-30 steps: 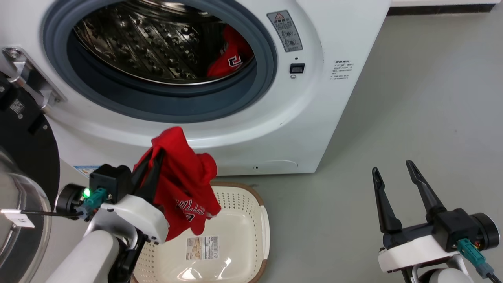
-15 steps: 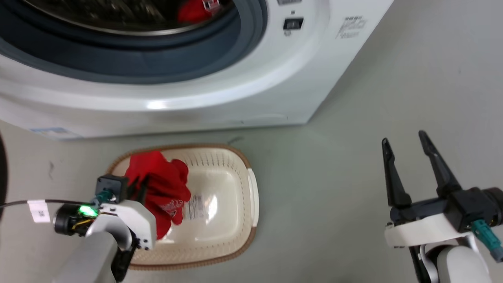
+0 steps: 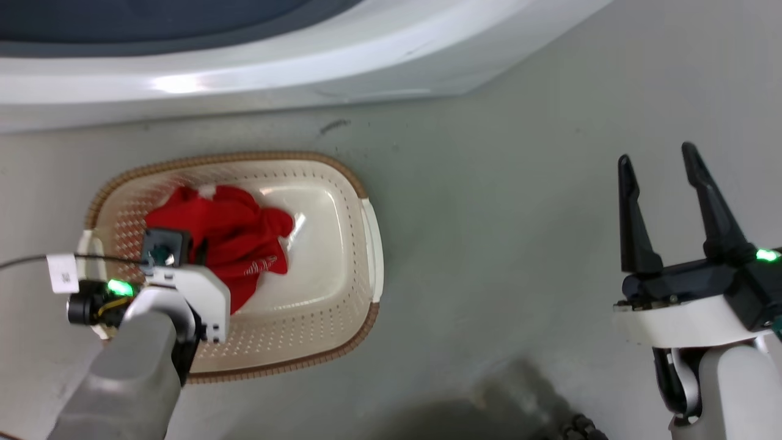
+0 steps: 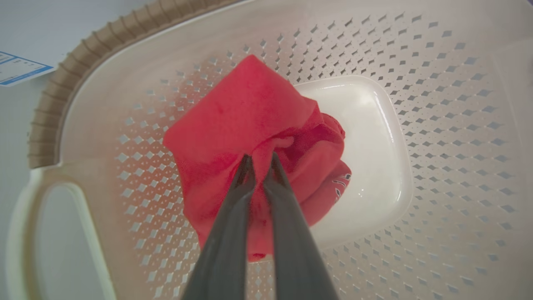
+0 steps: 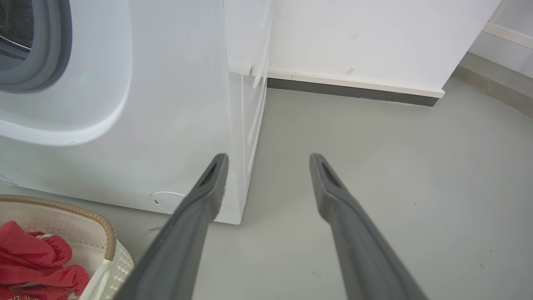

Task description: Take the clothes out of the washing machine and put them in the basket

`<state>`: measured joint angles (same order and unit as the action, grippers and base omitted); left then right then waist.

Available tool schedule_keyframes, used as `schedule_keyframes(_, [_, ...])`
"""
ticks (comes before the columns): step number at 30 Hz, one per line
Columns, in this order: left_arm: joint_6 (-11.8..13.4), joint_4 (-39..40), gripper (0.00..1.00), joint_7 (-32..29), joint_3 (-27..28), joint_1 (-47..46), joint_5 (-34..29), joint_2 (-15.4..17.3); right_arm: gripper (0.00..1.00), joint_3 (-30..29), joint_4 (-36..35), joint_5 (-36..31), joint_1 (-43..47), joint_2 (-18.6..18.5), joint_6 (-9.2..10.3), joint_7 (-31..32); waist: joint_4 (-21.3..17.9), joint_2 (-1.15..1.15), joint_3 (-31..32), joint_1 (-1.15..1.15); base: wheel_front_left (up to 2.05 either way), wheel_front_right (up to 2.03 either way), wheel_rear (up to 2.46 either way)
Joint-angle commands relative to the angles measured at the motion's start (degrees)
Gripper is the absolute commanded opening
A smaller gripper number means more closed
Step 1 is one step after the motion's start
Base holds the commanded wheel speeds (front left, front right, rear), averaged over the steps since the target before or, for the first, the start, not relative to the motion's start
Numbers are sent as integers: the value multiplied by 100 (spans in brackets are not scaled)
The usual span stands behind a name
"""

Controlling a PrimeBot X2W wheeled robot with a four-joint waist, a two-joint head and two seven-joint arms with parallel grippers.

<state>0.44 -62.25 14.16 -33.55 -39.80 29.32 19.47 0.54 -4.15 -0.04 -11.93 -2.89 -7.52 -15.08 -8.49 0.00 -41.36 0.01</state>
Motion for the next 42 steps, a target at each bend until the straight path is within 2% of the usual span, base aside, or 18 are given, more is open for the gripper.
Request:
schedule_keyframes(1, [-32, -93, 0, 38, 8, -206, -33, -12, 100, -7, -68, 19, -128, 3, 5, -14, -62, 0, -305, -1, 0, 0, 0])
schedule_keyframes(7, [-84, -526, 0, 91, 149, -569, 95, -160, 100, -131, -180, 70, -214, 3, 5, -14, -14, 0, -648, -1, 0, 0, 0])
schedule_keyframes(9, [-54, -609, 0, 101, 44, -658, -58, -172, 100, -165, -192, 45, -261, 3, 5, -14, 10, 0, -735, -1, 0, 0, 0])
schedule_keyframes(15, [-15, -562, 0, 115, 31, -775, -168, -244, 100, -230, -186, -16, -296, 3, 5, -14, 83, 0, -810, -1, 0, 0, 0])
schedule_keyframes(16, [5, -529, 7, 113, 62, -756, -172, -258, 100, -235, -168, -18, -302, 3, 5, -14, 97, 0, -801, -1, 0, 0, 0])
schedule_keyframes(17, [21, -507, 86, 109, 89, -730, -180, -268, 100, -235, -148, -32, -307, 3, 6, -14, 109, 0, -781, -1, 0, 0, 0])
schedule_keyframes(18, [41, -491, 100, 104, 110, -691, -190, -276, 100, -224, -131, -54, -313, 2, 6, -14, 119, 0, -751, -1, 0, 0, 0])
schedule_keyframes(27, [16, -125, 100, 105, 281, -232, -349, -331, 100, -220, 123, -32, -175, 2, 5, -14, 245, 0, -72, -1, 0, 0, 0])
schedule_keyframes(32, [-70, 345, 100, 105, 618, 234, -309, -423, 100, -208, 260, 85, -71, 2, 5, -14, 341, 0, 496, -1, 0, 0, 0])
schedule_keyframes(42, [-240, 1644, 100, 106, 1190, 999, -826, -317, 100, -138, 602, 234, 231, 1, 6, -14, 349, 0, 1411, -1, 0, 0, 0])
